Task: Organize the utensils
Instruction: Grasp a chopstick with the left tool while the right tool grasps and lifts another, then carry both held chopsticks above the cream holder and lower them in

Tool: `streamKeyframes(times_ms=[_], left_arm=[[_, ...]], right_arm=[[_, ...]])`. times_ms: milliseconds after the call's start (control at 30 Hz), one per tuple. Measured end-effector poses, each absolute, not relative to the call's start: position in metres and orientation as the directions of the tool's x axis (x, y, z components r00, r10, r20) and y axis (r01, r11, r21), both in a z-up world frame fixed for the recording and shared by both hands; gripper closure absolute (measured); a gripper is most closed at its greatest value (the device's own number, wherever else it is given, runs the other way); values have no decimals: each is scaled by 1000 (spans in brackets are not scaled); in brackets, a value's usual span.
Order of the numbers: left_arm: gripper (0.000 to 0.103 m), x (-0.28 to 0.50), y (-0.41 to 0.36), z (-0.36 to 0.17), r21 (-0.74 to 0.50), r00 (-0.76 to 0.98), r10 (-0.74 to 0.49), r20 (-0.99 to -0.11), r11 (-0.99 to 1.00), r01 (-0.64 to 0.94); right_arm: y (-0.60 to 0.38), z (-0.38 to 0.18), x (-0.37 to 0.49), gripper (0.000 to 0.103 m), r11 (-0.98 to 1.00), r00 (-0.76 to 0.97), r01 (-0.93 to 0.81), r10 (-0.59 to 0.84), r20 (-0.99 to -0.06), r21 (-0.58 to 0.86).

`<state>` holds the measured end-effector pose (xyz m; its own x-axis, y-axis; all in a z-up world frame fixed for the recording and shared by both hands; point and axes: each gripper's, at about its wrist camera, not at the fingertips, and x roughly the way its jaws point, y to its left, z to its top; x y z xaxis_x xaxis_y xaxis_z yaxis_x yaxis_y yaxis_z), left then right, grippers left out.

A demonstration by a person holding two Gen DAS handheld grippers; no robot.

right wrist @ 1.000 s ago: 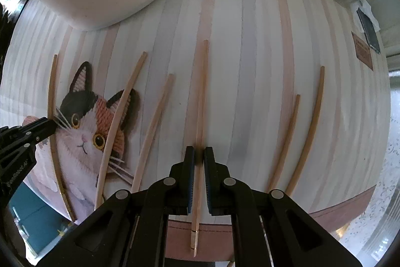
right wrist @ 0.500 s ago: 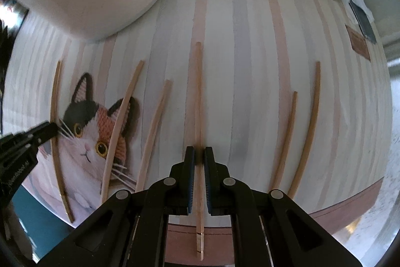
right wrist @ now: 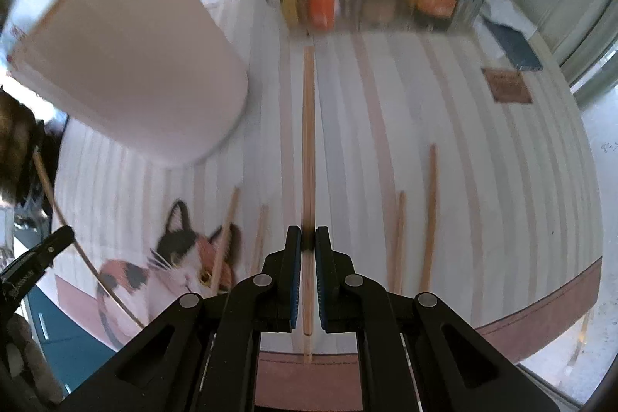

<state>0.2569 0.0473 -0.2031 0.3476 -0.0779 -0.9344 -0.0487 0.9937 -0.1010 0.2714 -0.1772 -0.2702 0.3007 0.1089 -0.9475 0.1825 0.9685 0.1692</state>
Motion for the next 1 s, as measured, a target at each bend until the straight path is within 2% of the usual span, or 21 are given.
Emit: streamKeyframes(times_ms=[400, 633, 833, 1000], left_arm=[[99, 269, 67, -109, -59, 638, -3, -770, 996, -67], [99, 265, 82, -28, -118, 767, -8, -641, 989, -88], [99, 258, 89, 30, -233, 834, -94, -544, 972, -42], [99, 272, 80, 49, -320, 844, -193, -500, 947, 27]], right_arm=[[-178, -192, 300, 96, 965, 495, 156, 109, -862, 212], [-187, -127, 311, 96, 951, 613, 130, 144, -777, 279], [-199, -59, 308, 96, 928, 693, 87, 205, -691, 363], [-201, -10, 320, 96, 907, 739, 33, 261, -621, 420]])
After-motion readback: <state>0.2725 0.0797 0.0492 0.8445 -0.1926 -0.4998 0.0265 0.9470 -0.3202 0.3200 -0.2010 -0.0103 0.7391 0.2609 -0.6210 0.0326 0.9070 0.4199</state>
